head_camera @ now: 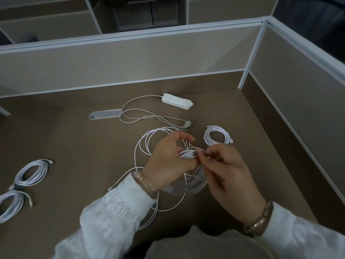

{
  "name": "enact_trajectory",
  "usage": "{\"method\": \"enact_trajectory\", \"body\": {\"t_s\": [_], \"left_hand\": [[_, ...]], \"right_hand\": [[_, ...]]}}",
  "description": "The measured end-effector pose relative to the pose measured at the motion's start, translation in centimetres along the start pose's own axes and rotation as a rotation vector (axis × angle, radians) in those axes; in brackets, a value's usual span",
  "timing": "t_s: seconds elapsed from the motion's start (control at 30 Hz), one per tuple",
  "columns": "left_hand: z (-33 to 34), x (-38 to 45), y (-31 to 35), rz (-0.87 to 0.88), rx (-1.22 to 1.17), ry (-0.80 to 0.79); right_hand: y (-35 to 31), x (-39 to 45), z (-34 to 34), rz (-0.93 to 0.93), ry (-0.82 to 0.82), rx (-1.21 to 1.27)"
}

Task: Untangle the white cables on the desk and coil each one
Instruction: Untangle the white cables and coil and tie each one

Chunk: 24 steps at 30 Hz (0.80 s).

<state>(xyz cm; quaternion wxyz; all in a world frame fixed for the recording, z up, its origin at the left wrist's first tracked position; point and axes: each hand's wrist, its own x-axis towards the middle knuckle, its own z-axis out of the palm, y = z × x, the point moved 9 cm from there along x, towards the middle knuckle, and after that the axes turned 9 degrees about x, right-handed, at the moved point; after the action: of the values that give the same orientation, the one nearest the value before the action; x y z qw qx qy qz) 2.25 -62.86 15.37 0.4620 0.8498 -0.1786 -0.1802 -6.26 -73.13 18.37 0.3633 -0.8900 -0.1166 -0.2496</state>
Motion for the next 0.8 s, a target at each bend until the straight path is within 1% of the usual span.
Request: {"method": "enact_trajectory", "body": {"t_s": [0.03, 0.1, 0.17, 0.2, 0.27, 0.33, 0.37, 0.47, 0.5, 0.53, 0.57, 0.63, 0.7, 0.8], "left_hand": [[0.1, 0.0, 0.0, -0.010, -0.026, -0.011], [0.1, -0.2, -0.4, -0.060, -0.165, -0.003], [-0.2, -0.3, -1.0, -0.112, -0.251, 0.042], [-0.3, -0.3, -1.3, -0.125, -0.234, 0.056], [0.0, -0.4, -1.6, -0.128, -0.232, 0.043], [0.1, -0.4, -1.7, -0.122, -0.268, 0.028], [0.0, -0.4, -1.7, -0.115, -0.273, 0.027], [-0.8, -0.6, -1.6, -0.085, -0.226, 0.042], [-1.0, -0.7, -1.6, -0.080, -0.219, 0.048], [-1.1, -0.8, -1.8, -0.083, -0.223, 0.058], [-1.3, -0.9, -2.0, -0.095, -0.235, 0.070], [-1.6, -1.2, -2.4, -0.122, -0.249, 0.097], [-1.8, -1.4, -2.0, -0.105, -0.214, 0.117], [-3.1, -1.9, -1.0, 0.006, -0.041, 0.200]], "right_hand": [[-0.2, -0.4, 0.3, -0.020, -0.005, -0.078], [-0.3, -1.1, 0.7, -0.042, -0.008, -0.209], [-0.3, -1.4, 0.9, -0.056, 0.005, -0.258], [-0.2, -1.3, 0.8, -0.071, 0.023, -0.231], [-0.1, -0.9, 0.4, -0.106, 0.064, -0.077], [0.1, -0.3, 0.4, -0.109, 0.047, 0.067], [0.3, -0.1, 0.5, -0.078, 0.015, 0.120], [2.1, 0.2, 1.9, 0.118, -0.141, 0.218], [2.3, 0.2, 2.6, 0.138, -0.207, 0.195], [2.3, 0.3, 3.3, 0.113, -0.255, 0.144], [2.0, 0.3, 3.7, 0.059, -0.266, 0.078], [1.2, 0.7, 3.8, -0.053, -0.223, -0.032], [1.0, 0.8, 3.7, -0.076, -0.178, -0.062], [1.1, 1.2, 4.2, -0.059, -0.178, -0.059]]}}
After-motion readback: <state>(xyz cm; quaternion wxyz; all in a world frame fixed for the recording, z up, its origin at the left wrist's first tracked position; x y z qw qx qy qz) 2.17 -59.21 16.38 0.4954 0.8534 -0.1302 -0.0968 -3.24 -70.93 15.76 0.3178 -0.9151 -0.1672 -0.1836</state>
